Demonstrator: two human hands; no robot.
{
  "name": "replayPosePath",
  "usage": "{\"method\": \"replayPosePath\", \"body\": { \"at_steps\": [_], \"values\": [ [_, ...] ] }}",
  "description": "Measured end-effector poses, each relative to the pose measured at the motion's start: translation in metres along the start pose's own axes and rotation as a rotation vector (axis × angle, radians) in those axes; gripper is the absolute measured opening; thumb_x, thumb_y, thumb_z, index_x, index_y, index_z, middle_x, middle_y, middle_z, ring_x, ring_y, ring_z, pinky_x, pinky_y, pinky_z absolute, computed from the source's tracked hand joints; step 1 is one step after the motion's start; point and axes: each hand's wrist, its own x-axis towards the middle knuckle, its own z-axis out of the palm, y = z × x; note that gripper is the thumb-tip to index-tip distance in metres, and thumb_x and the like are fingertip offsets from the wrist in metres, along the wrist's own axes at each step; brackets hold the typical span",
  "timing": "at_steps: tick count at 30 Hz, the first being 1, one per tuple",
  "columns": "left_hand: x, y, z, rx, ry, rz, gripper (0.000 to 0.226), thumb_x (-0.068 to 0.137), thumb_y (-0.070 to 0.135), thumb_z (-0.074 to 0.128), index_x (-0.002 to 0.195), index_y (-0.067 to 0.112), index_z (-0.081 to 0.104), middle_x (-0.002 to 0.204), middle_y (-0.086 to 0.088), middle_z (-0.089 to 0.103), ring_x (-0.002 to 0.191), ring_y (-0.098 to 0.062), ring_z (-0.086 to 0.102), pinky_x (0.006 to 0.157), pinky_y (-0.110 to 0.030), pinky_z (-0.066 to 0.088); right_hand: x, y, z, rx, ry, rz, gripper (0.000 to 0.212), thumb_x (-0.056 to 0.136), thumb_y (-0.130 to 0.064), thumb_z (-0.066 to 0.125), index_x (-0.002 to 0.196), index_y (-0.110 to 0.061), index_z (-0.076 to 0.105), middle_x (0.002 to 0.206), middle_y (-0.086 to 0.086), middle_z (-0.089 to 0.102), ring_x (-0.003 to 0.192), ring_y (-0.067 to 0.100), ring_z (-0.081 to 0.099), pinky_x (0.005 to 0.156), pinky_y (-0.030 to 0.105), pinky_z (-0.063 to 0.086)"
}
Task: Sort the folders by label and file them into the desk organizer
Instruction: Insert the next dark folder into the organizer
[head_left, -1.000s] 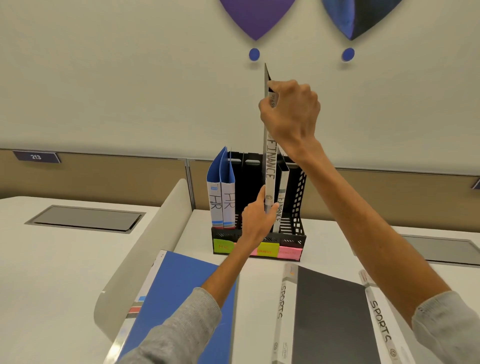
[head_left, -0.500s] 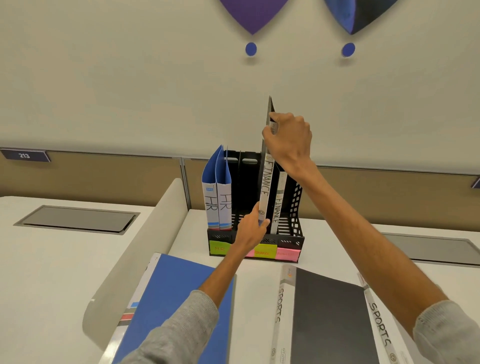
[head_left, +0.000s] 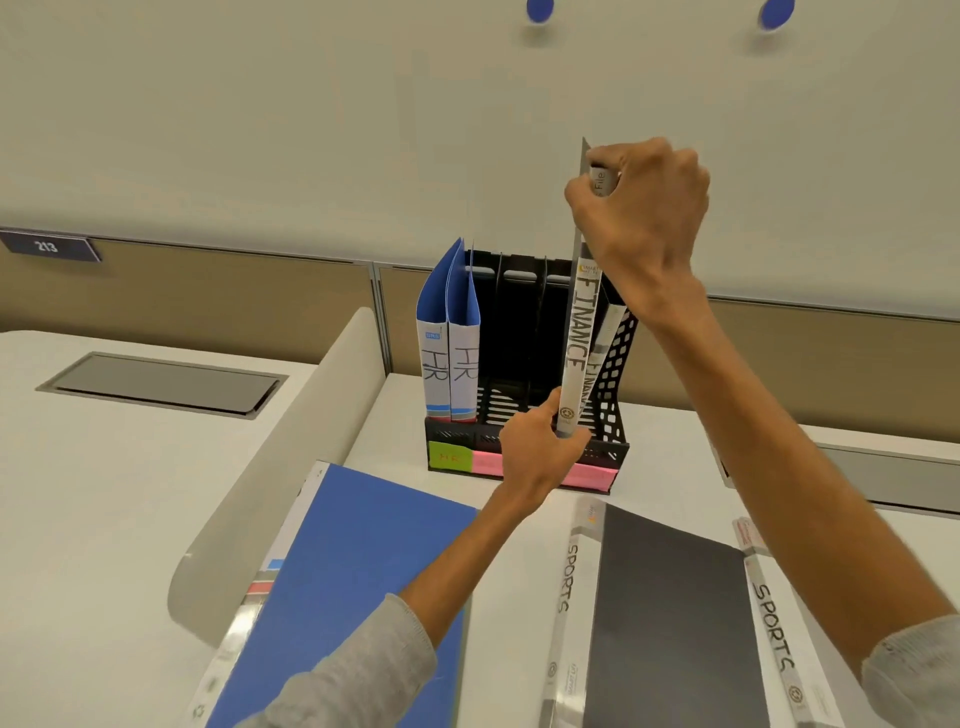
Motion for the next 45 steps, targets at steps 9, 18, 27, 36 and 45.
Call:
{"method": "replayPosePath", "body": {
  "at_steps": [9,18,27,36,45],
  "values": [
    [0.040,-0.028,0.007,0.065,-0.326,0.027,0.062,0.095,0.042,0.057,0.148,0.021,0.033,0.134,-0.003,0.061,0.105,-0.021,0.068,0.078,-0.028,0.057,0.001,0.032,0.036,0.116,-0.054,0.025,0.036,0.090,-0.023,0.053,0.122,-0.019,0.069,0.094,0.000,0.076,0.085,0.017,0.070,0.076,0.024,0.053],
    [0.074,-0.041,0.014,0.141,-0.488,-0.053,0.075,0.096,0.042,0.054,0.156,0.023,0.012,0.137,-0.007,0.058,0.115,-0.026,0.062,0.092,-0.042,0.053,0.005,0.052,0.066,0.098,-0.028,-0.039,0.034,0.096,-0.023,0.049,0.124,-0.017,0.068,0.089,0.004,0.076,0.077,0.018,0.070,0.072,0.023,0.051],
    [0.052,-0.075,0.020,0.274,-0.510,-0.180,0.072,0.093,0.046,0.058,0.152,0.019,0.028,0.150,-0.007,0.044,0.137,-0.024,0.041,0.109,-0.050,0.037,-0.046,0.080,0.106,-0.040,-0.333,-0.060,0.037,0.099,-0.031,0.047,0.132,-0.019,0.061,0.112,0.005,0.072,0.100,0.024,0.069,0.111,0.053,0.035],
    [0.037,-0.063,0.027,0.286,-0.447,-0.201,0.062,0.095,0.035,0.059,0.149,0.014,0.034,0.147,-0.008,0.047,0.136,-0.024,0.042,0.116,-0.050,0.026,-0.054,0.101,0.107,-0.122,-0.558,-0.091,0.054,0.103,-0.037,0.038,0.151,-0.013,0.032,0.159,0.007,0.027,0.151,0.021,0.008,0.116,0.064,0.004],
    [-0.026,-0.036,0.012,0.129,-0.217,-0.203,0.048,0.093,0.012,0.062,0.139,0.011,0.047,0.120,-0.011,0.067,0.110,-0.025,0.062,0.093,-0.035,0.050,-0.125,0.120,0.071,0.154,-0.230,0.019,0.043,0.099,-0.028,0.049,0.139,-0.012,0.049,0.146,0.009,0.047,0.143,0.022,0.032,0.116,0.049,0.029]
  ]
}}
